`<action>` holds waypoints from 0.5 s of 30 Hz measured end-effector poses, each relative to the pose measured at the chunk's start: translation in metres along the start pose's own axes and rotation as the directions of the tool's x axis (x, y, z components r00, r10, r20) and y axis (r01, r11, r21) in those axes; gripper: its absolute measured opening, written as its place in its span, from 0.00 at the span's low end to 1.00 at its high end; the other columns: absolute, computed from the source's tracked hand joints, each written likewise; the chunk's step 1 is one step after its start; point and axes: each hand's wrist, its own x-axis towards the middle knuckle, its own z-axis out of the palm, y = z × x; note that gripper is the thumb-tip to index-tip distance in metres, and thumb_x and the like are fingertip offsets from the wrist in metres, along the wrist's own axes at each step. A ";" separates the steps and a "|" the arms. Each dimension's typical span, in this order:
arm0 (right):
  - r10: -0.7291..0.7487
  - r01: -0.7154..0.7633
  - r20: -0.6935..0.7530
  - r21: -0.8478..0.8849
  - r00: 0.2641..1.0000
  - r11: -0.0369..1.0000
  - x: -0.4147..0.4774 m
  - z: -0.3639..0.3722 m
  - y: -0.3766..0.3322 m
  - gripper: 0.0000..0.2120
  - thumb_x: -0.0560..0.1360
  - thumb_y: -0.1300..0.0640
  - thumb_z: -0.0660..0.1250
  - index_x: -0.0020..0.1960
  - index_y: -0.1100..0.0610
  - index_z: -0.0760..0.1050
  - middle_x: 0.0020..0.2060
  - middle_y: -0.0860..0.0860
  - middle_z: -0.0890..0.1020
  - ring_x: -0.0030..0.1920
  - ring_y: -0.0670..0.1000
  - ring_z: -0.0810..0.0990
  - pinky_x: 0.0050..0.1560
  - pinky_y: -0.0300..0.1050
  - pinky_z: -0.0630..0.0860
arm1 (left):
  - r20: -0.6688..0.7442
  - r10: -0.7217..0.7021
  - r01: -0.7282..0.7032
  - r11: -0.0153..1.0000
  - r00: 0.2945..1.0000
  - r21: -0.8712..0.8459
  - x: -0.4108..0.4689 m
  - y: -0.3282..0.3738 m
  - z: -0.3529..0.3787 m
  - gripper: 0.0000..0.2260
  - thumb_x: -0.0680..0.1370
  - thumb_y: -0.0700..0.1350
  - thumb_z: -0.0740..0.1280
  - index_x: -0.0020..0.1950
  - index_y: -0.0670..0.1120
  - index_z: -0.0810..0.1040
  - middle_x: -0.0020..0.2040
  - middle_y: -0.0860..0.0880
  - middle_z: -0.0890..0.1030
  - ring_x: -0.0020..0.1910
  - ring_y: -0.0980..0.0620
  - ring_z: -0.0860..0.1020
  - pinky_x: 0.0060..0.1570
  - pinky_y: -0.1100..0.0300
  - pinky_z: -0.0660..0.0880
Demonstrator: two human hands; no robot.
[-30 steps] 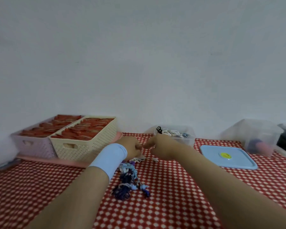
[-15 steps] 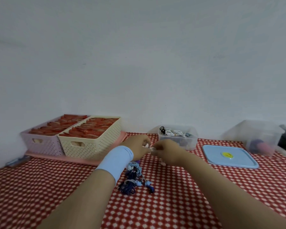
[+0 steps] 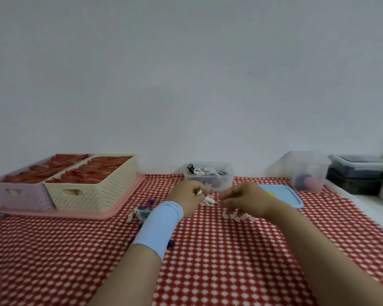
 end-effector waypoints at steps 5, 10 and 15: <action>-0.063 0.046 -0.131 -0.126 0.989 0.991 -0.010 -0.005 0.016 0.10 0.74 0.65 0.73 0.44 0.50 0.86 0.39 0.43 0.87 0.40 0.39 0.83 0.48 0.35 0.77 | 0.005 -0.171 0.168 0.975 0.985 0.144 -0.005 -0.015 0.027 0.11 0.81 0.42 0.63 0.55 0.54 0.83 0.63 0.54 0.79 0.61 0.53 0.77 0.60 0.60 0.73; -0.020 -0.012 -0.089 -0.335 0.996 0.942 -0.017 -0.013 0.018 0.05 0.71 0.54 0.78 0.45 0.47 0.87 0.42 0.40 0.86 0.42 0.37 0.81 0.37 0.26 0.71 | -0.094 -0.041 0.070 0.940 0.995 0.333 -0.007 -0.009 0.027 0.16 0.79 0.43 0.64 0.64 0.59 0.79 0.68 0.54 0.76 0.68 0.49 0.70 0.69 0.51 0.68; 0.017 -0.051 -0.075 -0.474 0.997 0.879 -0.016 -0.006 0.017 0.07 0.67 0.51 0.81 0.44 0.45 0.86 0.41 0.37 0.84 0.42 0.37 0.80 0.38 0.29 0.70 | 0.042 0.125 -0.131 0.962 0.991 0.240 -0.006 0.002 0.039 0.10 0.79 0.49 0.67 0.57 0.60 0.82 0.64 0.55 0.77 0.66 0.52 0.69 0.70 0.52 0.66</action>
